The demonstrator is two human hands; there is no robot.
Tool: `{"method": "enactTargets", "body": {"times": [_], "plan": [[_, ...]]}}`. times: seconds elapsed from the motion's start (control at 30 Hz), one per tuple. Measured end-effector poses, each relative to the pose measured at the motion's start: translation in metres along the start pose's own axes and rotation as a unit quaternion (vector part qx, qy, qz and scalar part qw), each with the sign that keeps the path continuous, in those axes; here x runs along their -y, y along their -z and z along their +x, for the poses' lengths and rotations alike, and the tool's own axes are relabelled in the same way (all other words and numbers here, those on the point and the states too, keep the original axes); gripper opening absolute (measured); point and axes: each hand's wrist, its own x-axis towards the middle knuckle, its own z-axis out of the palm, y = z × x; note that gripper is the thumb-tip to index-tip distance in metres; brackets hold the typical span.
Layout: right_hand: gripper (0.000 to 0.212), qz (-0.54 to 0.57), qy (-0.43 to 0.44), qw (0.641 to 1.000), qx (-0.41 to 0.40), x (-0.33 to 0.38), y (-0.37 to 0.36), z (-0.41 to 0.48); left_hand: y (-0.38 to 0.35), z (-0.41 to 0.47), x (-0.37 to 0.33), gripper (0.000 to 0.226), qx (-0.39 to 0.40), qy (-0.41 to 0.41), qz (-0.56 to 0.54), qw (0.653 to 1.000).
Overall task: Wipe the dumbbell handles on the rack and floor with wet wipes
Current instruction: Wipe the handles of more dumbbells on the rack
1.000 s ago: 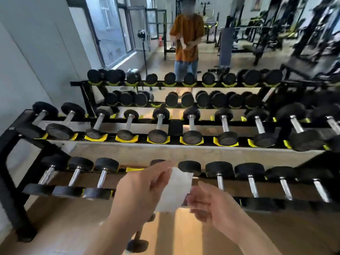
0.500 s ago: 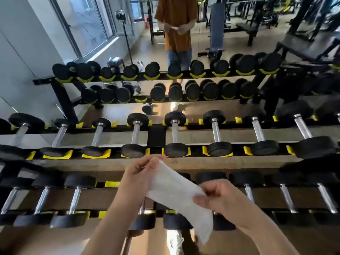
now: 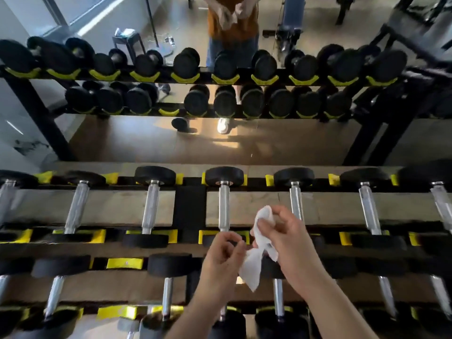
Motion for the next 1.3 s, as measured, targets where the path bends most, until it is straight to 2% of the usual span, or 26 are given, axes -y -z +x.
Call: {"method": "enactTargets", "body": {"times": [0.1,0.17,0.23,0.3,0.37,0.4,0.53,0.63,0.8,0.87,0.93,1.0,1.1,1.23,1.3], "plan": [[0.017,-0.044,0.009,0.999,-0.008,-0.006,-0.003,0.032,0.006,0.018,-0.010,0.024,0.082,-0.009,-0.033,0.996],[0.011,-0.073,0.003,0.997,-0.008,-0.013,-0.003,0.052,0.002,0.030,-0.011,0.022,0.100,-0.018,0.013,0.995],[0.009,-0.111,-0.001,0.994,0.025,-0.026,-0.001,0.069,-0.008,0.040,-0.007,0.015,0.018,-0.034,0.075,0.996],[0.014,-0.164,0.009,0.979,0.116,-0.041,0.004,0.081,-0.014,0.051,0.004,0.023,-0.082,-0.062,0.128,0.986],[0.027,-0.202,-0.003,0.958,0.204,-0.055,0.011,0.088,-0.017,0.062,0.018,0.028,-0.129,-0.087,0.183,0.971],[0.032,-0.204,-0.012,0.954,0.218,-0.060,0.015,0.091,-0.018,0.067,0.024,0.028,-0.137,-0.100,0.211,0.963],[0.022,-0.226,0.050,0.964,0.132,-0.080,0.016,0.126,-0.013,0.081,0.052,0.028,-0.162,-0.123,0.330,0.922],[0.022,-0.272,0.126,0.948,0.104,-0.098,-0.005,0.162,-0.004,0.087,0.076,0.029,-0.222,-0.128,0.397,0.881],[0.024,-0.203,0.177,0.961,0.065,-0.133,-0.030,0.188,-0.001,0.090,0.102,0.027,-0.265,-0.172,0.346,0.883],[0.017,-0.241,0.258,0.935,0.030,-0.146,-0.031,0.187,-0.002,0.090,0.110,0.032,-0.277,-0.189,0.342,0.878],[0.017,-0.275,0.310,0.909,0.032,-0.154,-0.028,0.187,-0.004,0.091,0.117,0.042,-0.292,-0.181,0.332,0.878],[0.024,-0.316,0.319,0.892,0.057,-0.157,-0.021,0.186,-0.003,0.092,0.121,0.064,-0.295,-0.130,0.310,0.894],[0.032,-0.353,0.324,0.873,0.091,-0.151,-0.015,0.189,0.000,0.093,0.122,0.096,-0.257,-0.072,0.316,0.910],[0.036,-0.415,0.379,0.827,-0.004,-0.138,-0.021,0.212,-0.005,0.089,0.106,0.111,-0.220,-0.035,0.394,0.892],[0.029,-0.417,0.395,0.818,0.019,-0.138,-0.015,0.209,-0.008,0.089,0.102,0.121,-0.214,-0.001,0.422,0.881]]}}
